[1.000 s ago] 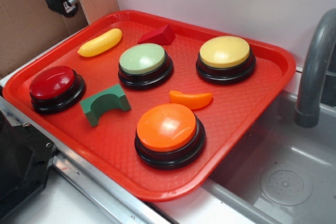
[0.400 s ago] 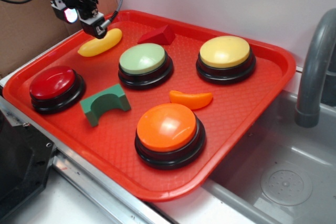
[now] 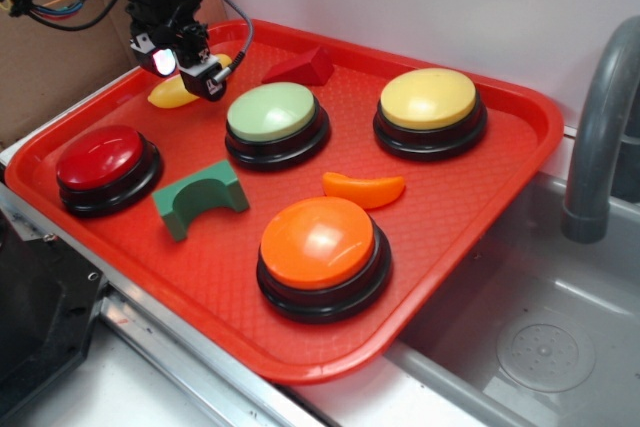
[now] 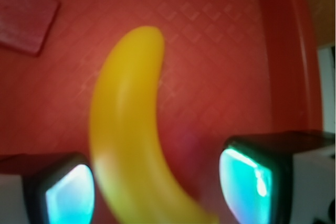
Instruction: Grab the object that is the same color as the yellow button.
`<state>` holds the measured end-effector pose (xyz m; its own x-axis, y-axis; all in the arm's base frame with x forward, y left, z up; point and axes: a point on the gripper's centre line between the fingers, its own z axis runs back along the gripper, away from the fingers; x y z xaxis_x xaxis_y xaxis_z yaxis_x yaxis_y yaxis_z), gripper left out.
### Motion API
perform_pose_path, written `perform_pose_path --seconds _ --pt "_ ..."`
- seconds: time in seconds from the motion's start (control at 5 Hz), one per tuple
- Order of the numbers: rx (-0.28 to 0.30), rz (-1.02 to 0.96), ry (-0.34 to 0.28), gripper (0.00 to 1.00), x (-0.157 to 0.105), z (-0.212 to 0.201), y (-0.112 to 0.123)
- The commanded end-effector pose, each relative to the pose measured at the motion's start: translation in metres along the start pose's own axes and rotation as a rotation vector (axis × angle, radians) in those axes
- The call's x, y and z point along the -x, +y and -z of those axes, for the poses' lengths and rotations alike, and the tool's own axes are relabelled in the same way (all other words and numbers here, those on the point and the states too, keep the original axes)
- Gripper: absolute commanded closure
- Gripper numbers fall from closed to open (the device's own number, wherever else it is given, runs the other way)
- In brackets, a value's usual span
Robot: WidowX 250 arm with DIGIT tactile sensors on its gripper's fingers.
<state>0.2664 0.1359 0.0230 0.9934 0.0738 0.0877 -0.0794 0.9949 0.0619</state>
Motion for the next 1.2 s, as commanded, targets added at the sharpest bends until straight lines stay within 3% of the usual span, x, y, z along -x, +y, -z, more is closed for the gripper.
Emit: perform_pose_path --seconds 0.0,0.4,0.6,1.0 --pt "-0.019 -0.012 -0.016 1.0 -0.003 0.011 0.0" --pt "-0.08 -0.025 -0.052 1.0 0.001 -0.008 -0.001" --pt "-0.243 -0.132 -0.007 1.0 0.022 -0.061 -0.012" --pt "-0.264 -0.136 0.014 1.0 0.046 -0.166 -0.057"
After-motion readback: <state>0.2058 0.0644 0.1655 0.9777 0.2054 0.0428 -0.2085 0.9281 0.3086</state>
